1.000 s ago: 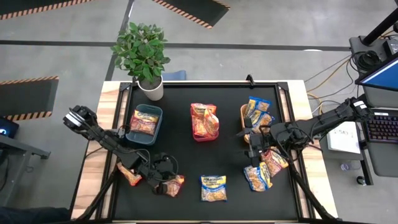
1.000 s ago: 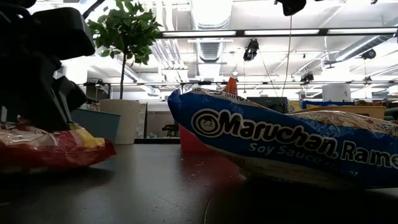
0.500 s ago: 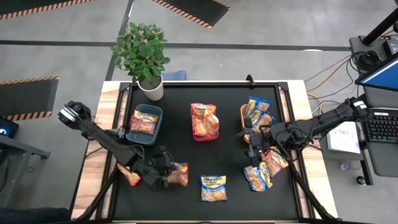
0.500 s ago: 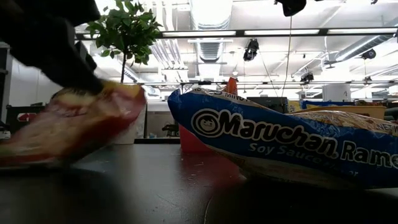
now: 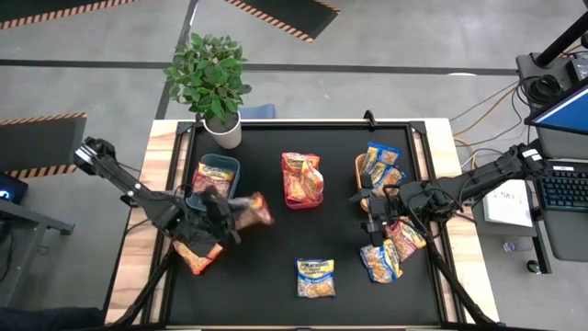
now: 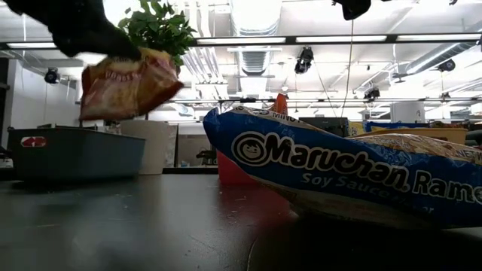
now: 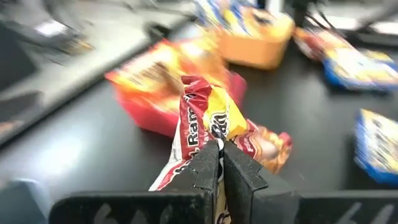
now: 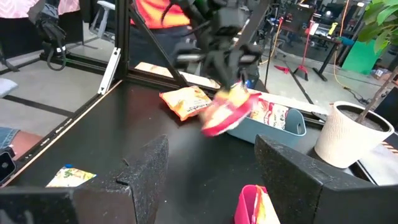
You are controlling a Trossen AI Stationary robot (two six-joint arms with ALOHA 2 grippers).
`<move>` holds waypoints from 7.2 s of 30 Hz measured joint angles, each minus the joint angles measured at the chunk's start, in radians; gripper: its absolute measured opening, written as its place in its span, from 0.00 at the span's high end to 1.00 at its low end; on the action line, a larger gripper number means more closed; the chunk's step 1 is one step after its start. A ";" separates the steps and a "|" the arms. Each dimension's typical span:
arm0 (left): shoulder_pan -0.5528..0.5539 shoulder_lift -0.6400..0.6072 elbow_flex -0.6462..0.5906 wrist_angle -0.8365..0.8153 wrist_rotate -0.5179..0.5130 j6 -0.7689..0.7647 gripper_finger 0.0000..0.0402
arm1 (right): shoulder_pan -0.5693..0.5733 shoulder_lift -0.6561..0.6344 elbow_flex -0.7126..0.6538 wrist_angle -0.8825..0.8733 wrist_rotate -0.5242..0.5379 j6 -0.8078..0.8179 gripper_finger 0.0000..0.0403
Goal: Sort Maruchan noodles
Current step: Put the red noodle pack into the blue bin, then put the blue noodle pack into the yellow bin
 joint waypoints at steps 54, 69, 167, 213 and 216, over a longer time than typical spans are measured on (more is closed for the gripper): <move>0.613 0.429 0.381 -0.816 0.257 -0.289 1.00 | -0.061 0.000 0.003 0.001 0.008 -0.037 0.43; 0.592 0.453 0.386 -0.823 0.275 -0.262 0.79 | -0.061 0.000 0.003 -0.001 0.008 0.004 0.43; 0.195 0.402 0.455 -0.117 0.455 0.664 0.61 | 0.457 0.706 0.457 -1.207 0.036 1.111 0.68; 0.280 0.882 0.410 0.902 0.490 0.916 0.61 | 0.384 0.220 -0.015 -0.710 0.287 1.765 0.45; 0.290 0.894 0.410 0.902 0.490 0.907 0.61 | 0.383 0.253 -0.015 -0.708 0.287 1.791 0.36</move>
